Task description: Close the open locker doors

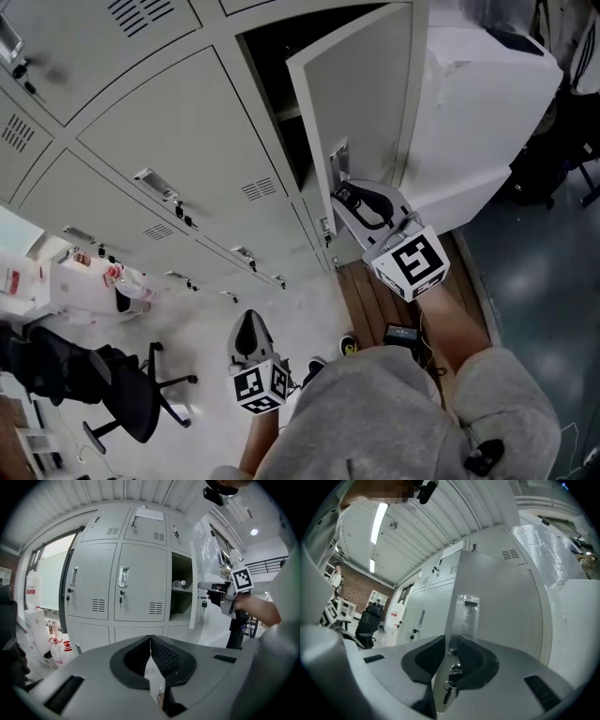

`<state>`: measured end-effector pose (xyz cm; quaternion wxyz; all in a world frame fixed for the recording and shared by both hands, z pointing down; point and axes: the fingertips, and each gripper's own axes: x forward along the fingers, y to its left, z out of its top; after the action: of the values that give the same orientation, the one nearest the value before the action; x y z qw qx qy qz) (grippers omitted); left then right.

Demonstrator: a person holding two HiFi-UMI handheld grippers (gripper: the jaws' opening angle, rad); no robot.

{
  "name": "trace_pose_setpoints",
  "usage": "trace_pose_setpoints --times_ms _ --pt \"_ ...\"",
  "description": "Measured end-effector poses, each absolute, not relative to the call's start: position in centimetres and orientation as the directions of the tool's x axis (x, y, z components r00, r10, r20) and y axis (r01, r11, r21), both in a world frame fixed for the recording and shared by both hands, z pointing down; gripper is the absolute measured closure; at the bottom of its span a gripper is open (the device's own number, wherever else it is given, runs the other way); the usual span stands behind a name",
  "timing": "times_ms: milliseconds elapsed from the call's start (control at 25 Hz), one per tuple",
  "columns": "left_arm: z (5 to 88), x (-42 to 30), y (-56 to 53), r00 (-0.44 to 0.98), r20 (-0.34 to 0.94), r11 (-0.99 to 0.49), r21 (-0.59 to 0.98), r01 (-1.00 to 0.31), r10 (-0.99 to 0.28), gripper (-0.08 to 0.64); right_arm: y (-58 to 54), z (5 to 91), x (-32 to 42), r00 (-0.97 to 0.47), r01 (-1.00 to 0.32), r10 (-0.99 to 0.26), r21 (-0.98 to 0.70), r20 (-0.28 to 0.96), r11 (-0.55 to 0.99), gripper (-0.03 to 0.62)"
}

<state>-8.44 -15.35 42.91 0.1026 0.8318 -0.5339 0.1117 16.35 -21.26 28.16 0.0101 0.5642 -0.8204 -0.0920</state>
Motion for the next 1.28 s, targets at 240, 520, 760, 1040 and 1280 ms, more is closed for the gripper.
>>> trace_pose_setpoints --times_ms 240,520,760,1040,1280 --pt "43.1 -10.7 -14.9 0.356 0.299 -0.359 0.048 -0.932 -0.885 0.549 -25.3 28.2 18.2 -0.281 -0.96 -0.953 0.053 -0.111 0.276 0.523" --pt "43.2 -11.8 -14.7 0.32 0.301 -0.322 0.044 -0.946 -0.898 0.549 -29.5 28.9 17.6 -0.267 -0.963 -0.959 0.07 -0.095 0.261 0.537" --pt "43.2 -11.9 -15.1 0.304 0.301 -0.305 0.044 -0.951 -0.904 0.549 -32.4 30.3 18.2 -0.249 -0.963 -0.967 0.115 -0.046 0.243 0.538" --pt "42.9 -11.7 -15.6 0.296 0.301 -0.298 0.04 -0.954 -0.907 0.549 -33.9 30.4 18.6 -0.236 -0.965 -0.971 0.125 -0.034 0.23 0.54" --pt "43.0 -11.6 -16.1 0.306 0.306 -0.308 0.043 -0.951 -0.902 0.549 -34.2 30.2 18.6 -0.243 -0.96 -0.969 0.15 -0.035 0.235 0.541"
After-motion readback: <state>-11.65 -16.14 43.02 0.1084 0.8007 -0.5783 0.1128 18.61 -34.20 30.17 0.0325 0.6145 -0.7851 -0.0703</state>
